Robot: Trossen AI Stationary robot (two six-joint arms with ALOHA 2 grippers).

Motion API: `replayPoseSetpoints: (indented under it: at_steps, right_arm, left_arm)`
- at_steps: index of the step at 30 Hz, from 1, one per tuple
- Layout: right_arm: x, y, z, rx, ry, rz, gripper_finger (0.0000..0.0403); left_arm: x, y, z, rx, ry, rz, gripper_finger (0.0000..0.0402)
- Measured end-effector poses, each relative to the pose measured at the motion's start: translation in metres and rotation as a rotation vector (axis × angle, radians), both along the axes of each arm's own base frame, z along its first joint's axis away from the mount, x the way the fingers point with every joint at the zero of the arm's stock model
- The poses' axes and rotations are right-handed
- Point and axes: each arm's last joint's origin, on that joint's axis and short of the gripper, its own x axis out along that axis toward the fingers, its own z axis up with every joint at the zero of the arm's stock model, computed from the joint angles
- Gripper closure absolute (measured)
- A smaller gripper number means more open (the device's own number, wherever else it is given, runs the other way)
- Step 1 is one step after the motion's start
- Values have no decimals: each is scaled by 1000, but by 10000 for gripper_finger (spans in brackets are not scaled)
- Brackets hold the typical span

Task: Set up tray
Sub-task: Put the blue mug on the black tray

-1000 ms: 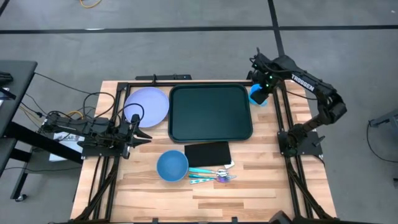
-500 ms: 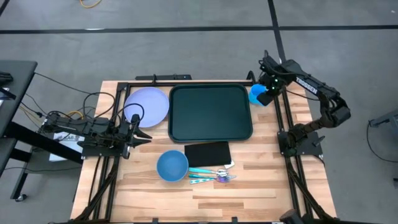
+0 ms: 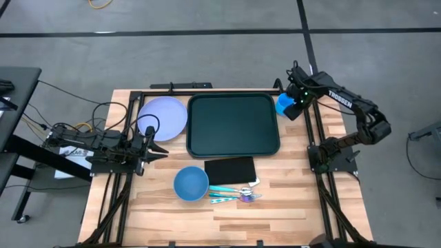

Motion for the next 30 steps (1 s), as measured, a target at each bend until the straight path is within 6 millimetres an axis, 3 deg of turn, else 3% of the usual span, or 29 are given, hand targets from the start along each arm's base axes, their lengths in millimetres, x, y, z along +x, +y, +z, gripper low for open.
replayPoseSetpoints:
  at_steps: [14, 30]
  right_arm:
    - [2, -4, -8, -33, -22, -27, 281]
    - [12, -23, -37, -1, 60, -49, 281]
  left_arm:
    - [0, 0, 0, 0, 0, 0, 350]
    - [0, 0, 0, 0, 0, 1, 350]
